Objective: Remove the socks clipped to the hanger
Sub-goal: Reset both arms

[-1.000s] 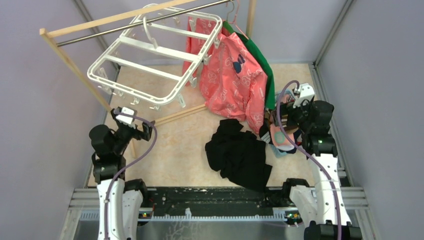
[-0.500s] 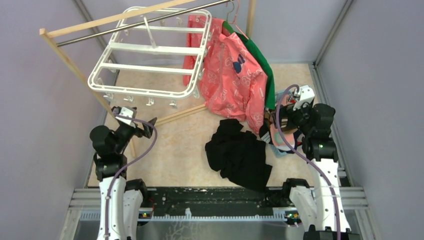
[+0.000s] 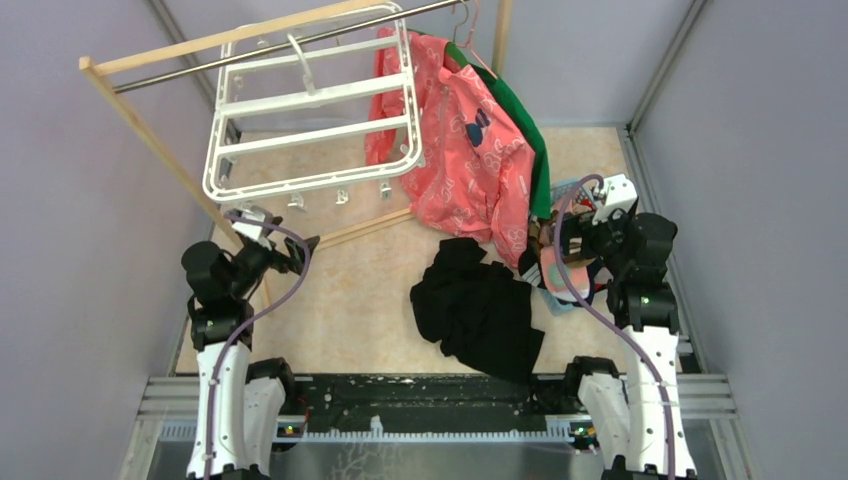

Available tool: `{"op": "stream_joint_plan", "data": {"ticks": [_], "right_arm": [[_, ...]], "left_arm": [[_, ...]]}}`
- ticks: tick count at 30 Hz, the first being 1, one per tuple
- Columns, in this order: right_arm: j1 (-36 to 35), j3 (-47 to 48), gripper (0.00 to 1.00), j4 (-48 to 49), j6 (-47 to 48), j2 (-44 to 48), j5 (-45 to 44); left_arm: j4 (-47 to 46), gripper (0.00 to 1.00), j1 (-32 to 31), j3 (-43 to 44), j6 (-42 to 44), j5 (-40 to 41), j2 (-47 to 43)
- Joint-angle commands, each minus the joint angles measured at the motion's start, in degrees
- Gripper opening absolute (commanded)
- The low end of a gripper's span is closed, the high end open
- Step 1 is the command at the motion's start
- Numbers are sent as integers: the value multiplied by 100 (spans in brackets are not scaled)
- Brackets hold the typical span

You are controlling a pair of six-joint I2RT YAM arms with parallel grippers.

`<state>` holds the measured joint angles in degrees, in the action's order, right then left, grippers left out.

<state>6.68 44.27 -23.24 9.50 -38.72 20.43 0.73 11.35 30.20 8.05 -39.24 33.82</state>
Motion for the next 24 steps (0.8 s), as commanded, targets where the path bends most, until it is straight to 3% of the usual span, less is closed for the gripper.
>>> {"op": "stream_joint_plan", "data": {"ticks": [1,9,14,24], "right_arm": [[53,115,99,178,105,122,-57],[120,69,98,241,149,334,-139],[254,73,98,237,114,220,-178],[259,45,98,242,138,189,-156]], "left_arm": [[-25,99,21,83,121,-163,-132],[-389,99,19,-140,311,-106,-395],[-152,99,17,-4,438,293,-375],[280,99,24,45,707,210,-178]]}}
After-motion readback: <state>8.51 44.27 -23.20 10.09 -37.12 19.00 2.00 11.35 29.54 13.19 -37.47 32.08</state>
